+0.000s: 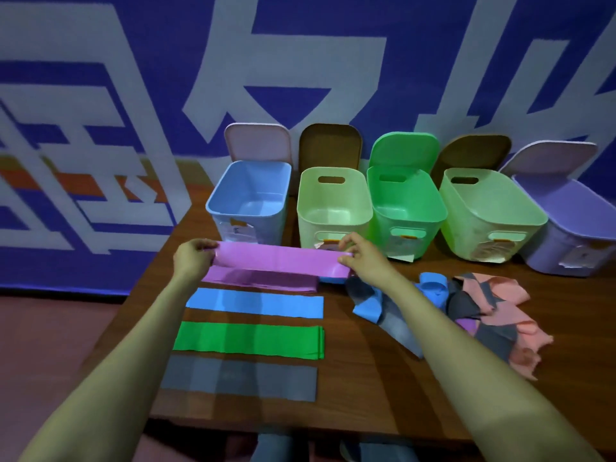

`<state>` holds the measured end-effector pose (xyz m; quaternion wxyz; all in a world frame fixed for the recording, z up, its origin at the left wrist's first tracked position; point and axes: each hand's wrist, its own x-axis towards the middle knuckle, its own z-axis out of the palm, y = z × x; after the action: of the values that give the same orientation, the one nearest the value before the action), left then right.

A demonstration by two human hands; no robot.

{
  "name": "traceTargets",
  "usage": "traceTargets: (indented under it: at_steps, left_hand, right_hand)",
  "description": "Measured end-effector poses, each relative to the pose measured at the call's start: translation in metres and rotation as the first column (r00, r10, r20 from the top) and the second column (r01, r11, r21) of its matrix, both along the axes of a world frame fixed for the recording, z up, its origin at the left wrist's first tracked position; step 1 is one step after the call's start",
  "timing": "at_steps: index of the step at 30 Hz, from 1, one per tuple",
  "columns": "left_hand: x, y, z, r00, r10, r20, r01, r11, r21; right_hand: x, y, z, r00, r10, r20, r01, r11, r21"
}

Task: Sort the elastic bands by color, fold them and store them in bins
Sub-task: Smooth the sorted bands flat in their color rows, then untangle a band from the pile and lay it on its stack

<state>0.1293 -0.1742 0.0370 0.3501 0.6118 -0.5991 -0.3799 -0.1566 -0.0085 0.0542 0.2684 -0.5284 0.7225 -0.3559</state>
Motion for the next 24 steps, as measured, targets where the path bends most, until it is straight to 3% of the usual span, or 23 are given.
traceTargets:
  at_steps: [4, 9, 16, 20, 24]
  left_hand:
    - [0.014, -0.025, -0.017, 0.995, 0.036, 0.091, -0.043, 0.996, 0.072]
    - [0.017, -0.049, -0.030, 0.979, -0.011, 0.204, -0.011, 0.994, 0.108]
    - [0.028, -0.059, -0.043, 0.940, 0.000, 0.341, -0.035, 0.995, 0.094]
    - [0.029, -0.057, -0.048, 0.921, -0.019, 0.389, -0.017, 0.996, 0.089]
    - [0.032, -0.057, -0.054, 0.905, -0.040, 0.423, 0.022, 0.999, 0.048]
  right_hand:
    - [0.024, -0.037, -0.028, 0.998, 0.049, -0.044, -0.046, 0.998, 0.051]
    - [0.034, -0.060, -0.057, 0.994, -0.024, -0.107, 0.043, 0.983, 0.180]
    - [0.051, -0.075, -0.054, 0.956, 0.057, -0.287, -0.017, 0.990, 0.140]
    - [0.053, -0.078, -0.060, 0.931, 0.097, -0.352, -0.028, 0.980, 0.195]
    - [0.055, -0.075, -0.071, 0.941, 0.015, -0.339, 0.056, 0.978, 0.200]
